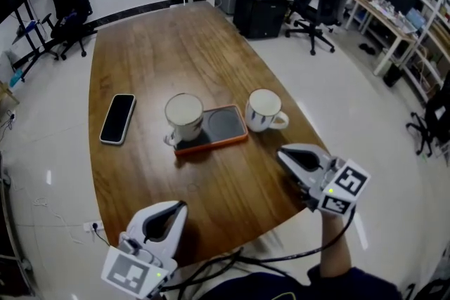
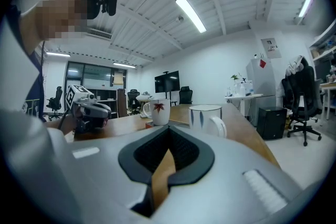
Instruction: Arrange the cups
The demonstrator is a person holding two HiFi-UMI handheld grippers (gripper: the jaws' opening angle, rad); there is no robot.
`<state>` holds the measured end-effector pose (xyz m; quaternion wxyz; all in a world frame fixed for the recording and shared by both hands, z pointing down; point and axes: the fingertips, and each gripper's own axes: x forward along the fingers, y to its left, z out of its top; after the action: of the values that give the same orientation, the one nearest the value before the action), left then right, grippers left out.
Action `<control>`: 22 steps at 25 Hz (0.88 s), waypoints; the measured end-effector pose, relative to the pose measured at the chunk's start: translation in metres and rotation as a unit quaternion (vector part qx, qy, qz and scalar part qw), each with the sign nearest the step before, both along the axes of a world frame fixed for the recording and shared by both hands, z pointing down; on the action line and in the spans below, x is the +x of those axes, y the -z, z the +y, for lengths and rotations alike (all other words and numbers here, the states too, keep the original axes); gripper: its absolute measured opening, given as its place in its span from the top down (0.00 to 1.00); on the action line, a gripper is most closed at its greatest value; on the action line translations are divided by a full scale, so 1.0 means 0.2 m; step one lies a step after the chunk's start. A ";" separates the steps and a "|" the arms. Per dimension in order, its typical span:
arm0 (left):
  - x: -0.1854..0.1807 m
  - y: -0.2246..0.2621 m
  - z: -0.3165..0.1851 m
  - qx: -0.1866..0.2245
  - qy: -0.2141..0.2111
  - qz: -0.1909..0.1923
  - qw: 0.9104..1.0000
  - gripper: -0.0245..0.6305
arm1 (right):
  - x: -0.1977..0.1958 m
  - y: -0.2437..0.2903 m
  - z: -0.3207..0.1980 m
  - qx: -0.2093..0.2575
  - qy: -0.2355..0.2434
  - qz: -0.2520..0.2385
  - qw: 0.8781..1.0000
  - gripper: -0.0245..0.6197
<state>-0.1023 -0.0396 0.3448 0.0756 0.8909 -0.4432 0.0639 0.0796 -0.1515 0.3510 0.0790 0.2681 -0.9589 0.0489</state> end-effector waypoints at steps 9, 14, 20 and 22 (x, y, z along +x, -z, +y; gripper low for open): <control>0.00 0.00 0.00 -0.002 -0.003 -0.002 1.000 0.96 | 0.12 -0.01 -0.15 -0.011 -0.091 0.004 0.996 0.76; 0.00 -0.01 0.00 0.000 -0.005 -0.005 1.000 0.96 | 0.15 -0.01 -0.24 -0.010 -0.087 0.006 0.996 0.57; 0.00 -0.01 0.00 -0.001 -0.003 -0.004 1.000 0.96 | 0.10 -0.01 -0.33 -0.007 -0.059 0.002 0.998 0.43; 0.00 -0.01 0.00 -0.003 -0.003 -0.005 1.000 0.96 | 0.08 0.00 -0.35 -0.006 -0.049 0.003 0.999 0.35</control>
<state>-0.1025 -0.0386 0.3464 0.0755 0.8919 -0.4404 0.0696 0.0948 -0.2215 0.3517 0.0808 0.3144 -0.9441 0.0578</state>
